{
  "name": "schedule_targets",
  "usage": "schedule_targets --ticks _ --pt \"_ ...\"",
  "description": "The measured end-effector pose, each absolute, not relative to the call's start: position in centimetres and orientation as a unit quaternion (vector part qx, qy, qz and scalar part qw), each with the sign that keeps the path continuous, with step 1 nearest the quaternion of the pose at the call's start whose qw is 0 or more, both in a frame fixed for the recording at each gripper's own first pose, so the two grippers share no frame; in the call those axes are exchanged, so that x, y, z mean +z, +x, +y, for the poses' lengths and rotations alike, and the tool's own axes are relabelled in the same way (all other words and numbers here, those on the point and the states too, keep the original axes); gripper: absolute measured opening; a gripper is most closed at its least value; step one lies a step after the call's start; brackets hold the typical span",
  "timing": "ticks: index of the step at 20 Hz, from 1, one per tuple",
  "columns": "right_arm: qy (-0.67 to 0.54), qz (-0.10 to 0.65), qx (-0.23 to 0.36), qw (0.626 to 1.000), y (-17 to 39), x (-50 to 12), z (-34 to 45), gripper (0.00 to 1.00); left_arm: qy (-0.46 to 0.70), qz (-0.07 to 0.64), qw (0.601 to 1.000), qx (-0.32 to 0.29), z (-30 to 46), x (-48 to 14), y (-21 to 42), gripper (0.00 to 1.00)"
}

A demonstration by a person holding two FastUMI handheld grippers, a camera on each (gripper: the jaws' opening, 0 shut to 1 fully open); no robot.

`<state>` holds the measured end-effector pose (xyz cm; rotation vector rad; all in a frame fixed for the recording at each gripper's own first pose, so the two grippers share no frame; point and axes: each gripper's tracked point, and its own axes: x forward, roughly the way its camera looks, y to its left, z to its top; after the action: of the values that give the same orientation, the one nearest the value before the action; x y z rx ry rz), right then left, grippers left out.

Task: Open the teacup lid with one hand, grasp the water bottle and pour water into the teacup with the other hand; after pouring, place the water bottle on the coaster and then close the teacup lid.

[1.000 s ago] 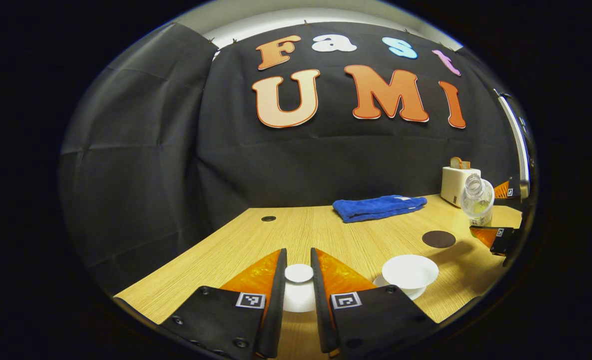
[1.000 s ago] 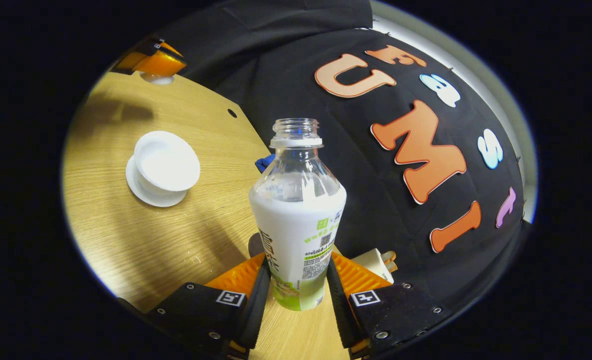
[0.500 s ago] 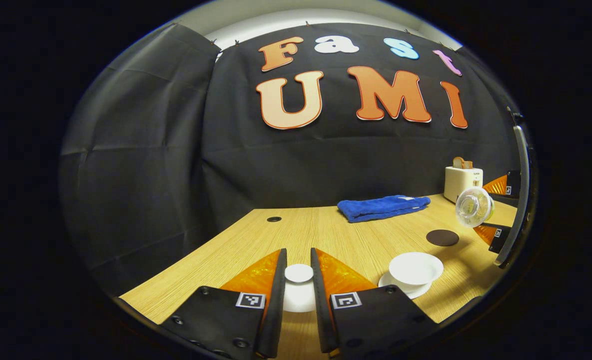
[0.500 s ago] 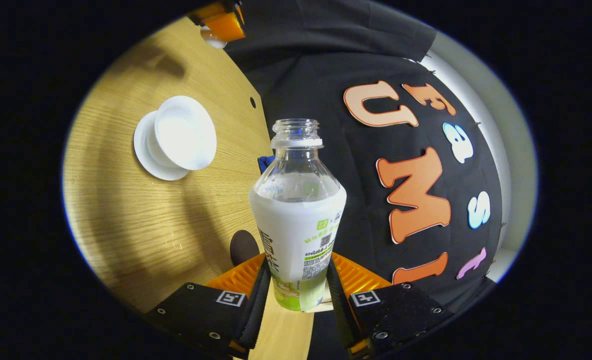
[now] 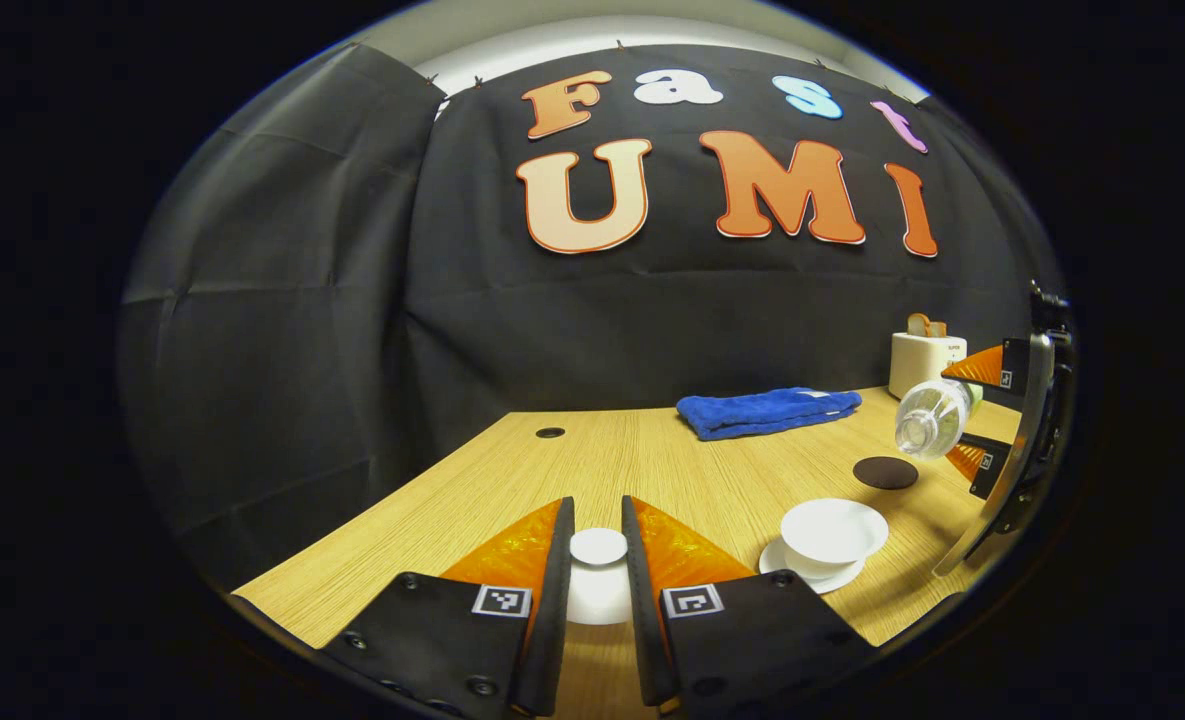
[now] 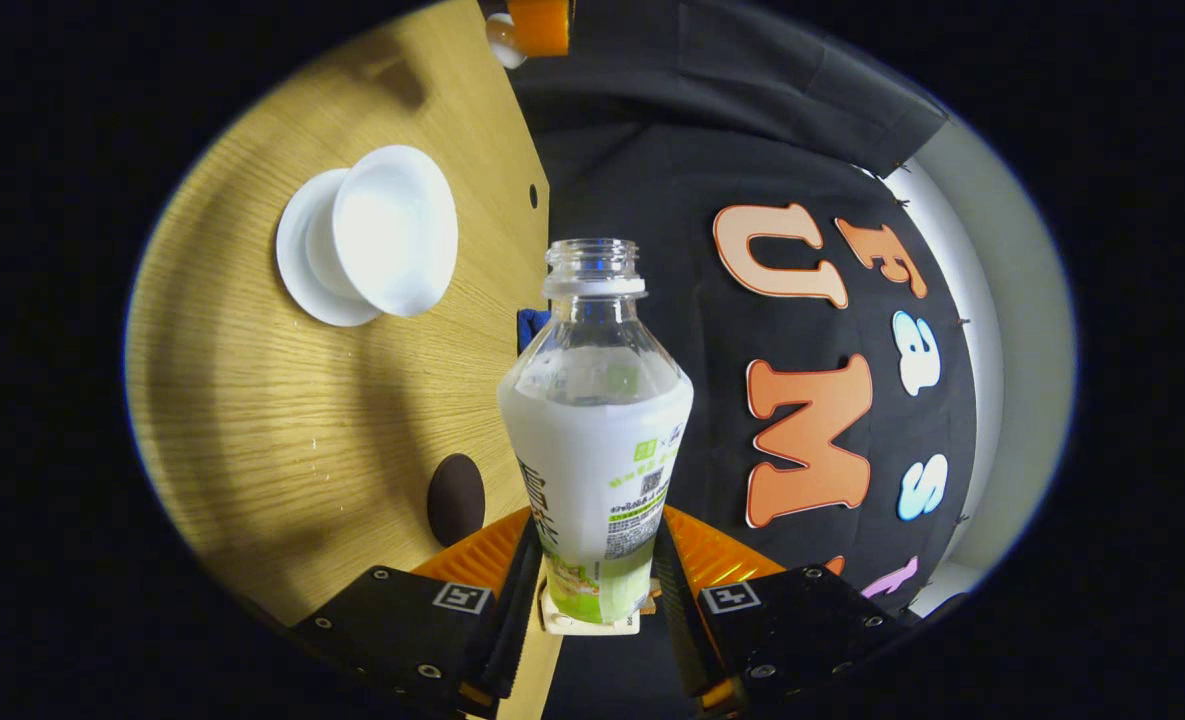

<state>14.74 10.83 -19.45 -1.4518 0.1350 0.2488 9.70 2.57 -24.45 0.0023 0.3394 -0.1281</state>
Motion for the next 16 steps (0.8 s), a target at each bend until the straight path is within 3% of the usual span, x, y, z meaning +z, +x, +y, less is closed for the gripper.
schedule_targets --ticks 5,9,16 --pt "-0.695 0.042 0.102 0.71 14.9 -19.3 11.0 0.62 -0.001 0.173 0.983 -0.064 2.6 -24.9 9.7 0.3" --pt "-0.727 0.015 0.086 0.681 14.9 -18.8 11.4 0.62 0.0 0.178 0.982 -0.057 3.2 -25.1 9.7 0.34" --pt "-0.74 -0.001 0.083 0.668 14.7 -18.1 11.9 0.62 -0.001 0.182 0.982 -0.052 3.5 -25.5 9.4 0.34"
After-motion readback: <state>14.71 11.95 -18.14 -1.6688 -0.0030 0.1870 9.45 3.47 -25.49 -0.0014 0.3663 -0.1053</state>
